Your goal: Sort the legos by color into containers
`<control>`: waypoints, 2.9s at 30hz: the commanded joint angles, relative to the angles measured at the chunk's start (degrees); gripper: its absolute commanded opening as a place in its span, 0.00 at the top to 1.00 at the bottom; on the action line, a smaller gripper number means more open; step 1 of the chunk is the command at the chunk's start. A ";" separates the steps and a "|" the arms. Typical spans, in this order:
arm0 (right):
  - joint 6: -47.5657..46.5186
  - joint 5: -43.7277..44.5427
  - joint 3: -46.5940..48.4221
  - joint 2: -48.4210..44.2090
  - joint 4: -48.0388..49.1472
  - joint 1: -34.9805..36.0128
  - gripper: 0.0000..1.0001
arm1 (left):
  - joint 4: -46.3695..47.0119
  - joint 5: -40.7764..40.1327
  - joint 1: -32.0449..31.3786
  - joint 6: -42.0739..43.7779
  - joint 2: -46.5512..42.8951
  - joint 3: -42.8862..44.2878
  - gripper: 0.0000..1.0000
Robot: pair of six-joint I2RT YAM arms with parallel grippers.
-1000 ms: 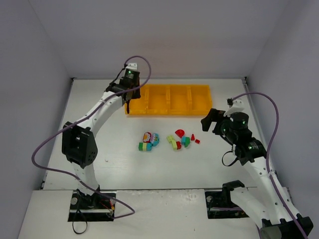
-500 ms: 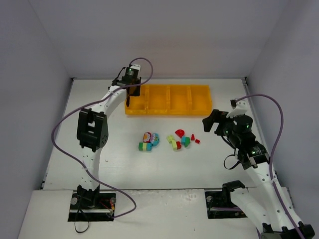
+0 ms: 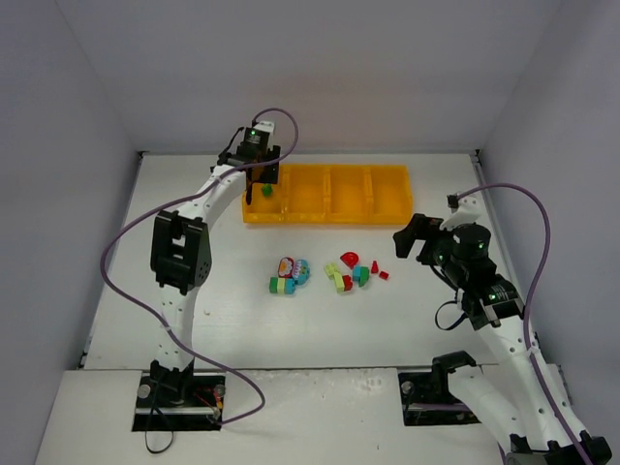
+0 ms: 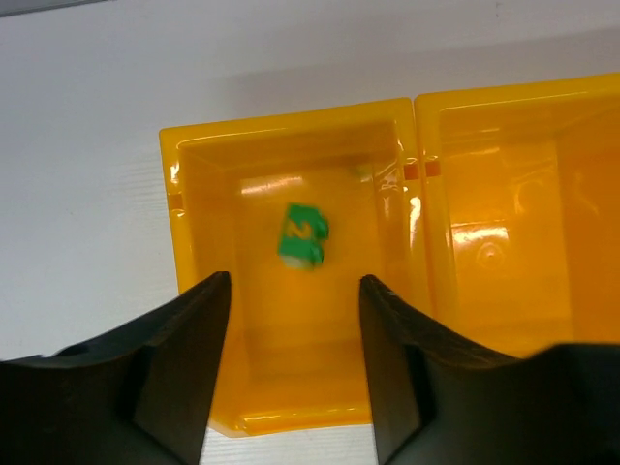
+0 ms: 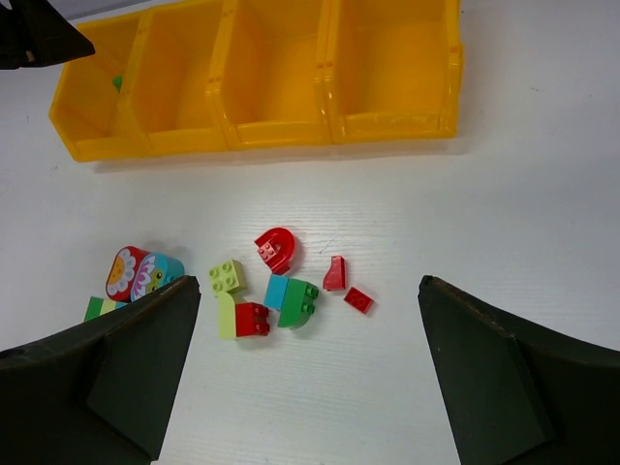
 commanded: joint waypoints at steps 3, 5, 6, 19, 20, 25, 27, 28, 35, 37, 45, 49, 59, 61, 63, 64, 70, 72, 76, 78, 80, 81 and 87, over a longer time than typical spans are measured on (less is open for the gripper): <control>0.35 -1.48 0.58 0.98 2.48 0.24 0.07 | 2.46 0.85 0.37 0.15 -6.79 0.45 0.44; 0.35 -1.92 0.75 0.98 2.48 0.24 0.07 | 1.59 0.76 0.28 0.15 -7.76 0.45 0.43; 0.35 -2.10 0.75 0.98 2.48 0.24 0.07 | 1.15 0.85 0.28 -0.20 -9.07 0.54 0.43; 1.05 -10.01 -0.65 4.84 4.23 0.76 0.19 | -2.29 16.92 0.28 -7.50 -35.78 -29.76 0.38; 1.05 -10.54 -0.74 5.20 4.67 1.11 0.20 | -2.29 17.98 0.28 -7.94 -37.63 -32.31 0.37; 1.32 -13.53 -1.18 8.80 8.79 6.03 0.27 | -2.98 22.90 0.37 -10.66 -48.36 -47.17 0.33; 0.97 -13.35 -0.83 11.87 9.77 8.57 0.29 | -3.08 23.08 0.37 -11.98 -52.58 -50.51 0.31; 0.79 -13.18 -0.66 14.32 10.73 11.63 0.30 | -3.16 22.91 0.46 -12.51 -53.81 -53.40 0.30; -3.07 -11.06 1.72 27.16 17.24 25.10 0.30 | -5.36 20.54 2.29 -16.20 -63.74 -60.89 0.30; -5.09 -12.47 3.29 31.89 19.00 26.68 0.29 | -6.50 20.89 3.35 -16.29 -64.54 -61.34 0.30; -13.97 -16.51 10.85 46.06 20.67 31.17 0.27 | -5.98 29.93 11.00 -19.98 -67.96 -65.02 0.30; -15.91 -18.71 14.46 52.47 20.67 32.05 0.33 | -6.68 29.50 11.18 -20.33 -69.81 -65.82 0.30; -17.93 -21.70 19.47 58.90 18.47 34.07 0.45 | -7.30 27.48 11.27 -19.19 -70.70 -65.73 0.30; -18.02 -21.09 19.56 59.52 18.47 34.16 0.43 | -7.12 27.65 11.27 -19.10 -70.26 -65.64 0.30; -17.93 -20.48 19.82 59.96 18.21 34.16 0.38 | -7.12 27.92 11.27 -19.02 -69.99 -65.56 0.30; -18.02 -19.95 20.17 60.31 18.12 34.16 0.36 | -7.12 27.83 11.27 -18.93 -69.99 -65.56 0.30; -20.57 -18.54 21.67 62.15 16.72 34.16 0.33 | -6.68 27.83 11.27 -18.75 -69.99 -65.56 0.30; -20.92 -18.71 21.76 62.77 16.54 34.42 0.33 | -6.77 27.74 11.27 -18.75 -69.82 -65.47 0.30; -21.53 -18.54 22.28 63.38 16.02 35.04 0.34 | -6.68 27.66 11.27 -18.66 -69.73 -65.47 0.30; -21.53 -18.45 22.37 63.39 15.49 35.57 0.36 | -6.59 27.66 11.27 -18.66 -69.82 -65.47 0.30; -21.53 -18.45 22.29 63.21 14.87 36.09 0.37 | -6.59 27.66 11.27 -18.58 -69.73 -65.47 0.30; -21.45 -18.36 22.28 62.95 14.52 36.62 0.37 | -6.59 27.66 11.27 -18.58 -69.73 -65.38 0.30; -20.13 -17.22 19.92 61.10 14.34 37.59 0.39 | -6.59 27.66 11.27 -18.57 -69.73 -65.47 0.30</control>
